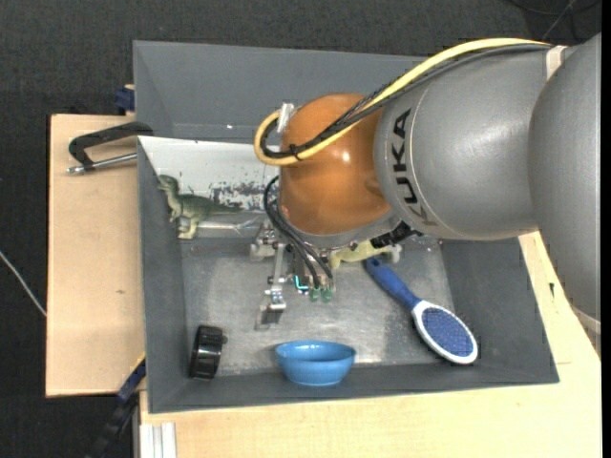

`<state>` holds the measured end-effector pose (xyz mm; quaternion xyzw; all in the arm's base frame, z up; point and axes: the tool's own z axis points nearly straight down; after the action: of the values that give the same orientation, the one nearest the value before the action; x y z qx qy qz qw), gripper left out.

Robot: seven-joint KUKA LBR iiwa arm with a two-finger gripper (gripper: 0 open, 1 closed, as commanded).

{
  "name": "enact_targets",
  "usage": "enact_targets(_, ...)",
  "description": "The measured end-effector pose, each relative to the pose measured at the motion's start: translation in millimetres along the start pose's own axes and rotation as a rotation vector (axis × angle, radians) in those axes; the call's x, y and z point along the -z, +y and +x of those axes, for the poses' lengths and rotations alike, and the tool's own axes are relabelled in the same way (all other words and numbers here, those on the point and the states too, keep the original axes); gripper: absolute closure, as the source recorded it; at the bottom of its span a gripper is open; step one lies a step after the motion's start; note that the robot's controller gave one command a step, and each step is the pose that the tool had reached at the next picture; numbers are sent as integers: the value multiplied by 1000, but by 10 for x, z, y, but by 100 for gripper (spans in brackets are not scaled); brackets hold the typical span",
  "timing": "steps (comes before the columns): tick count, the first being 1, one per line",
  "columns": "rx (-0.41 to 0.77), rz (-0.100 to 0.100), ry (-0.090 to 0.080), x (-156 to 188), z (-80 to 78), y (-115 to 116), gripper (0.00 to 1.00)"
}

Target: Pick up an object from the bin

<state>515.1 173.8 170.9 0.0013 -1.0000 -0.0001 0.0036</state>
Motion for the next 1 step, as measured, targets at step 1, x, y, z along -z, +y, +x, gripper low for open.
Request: enact_targets(1, 239, 0, -14, -916, 185, -1096, 0)
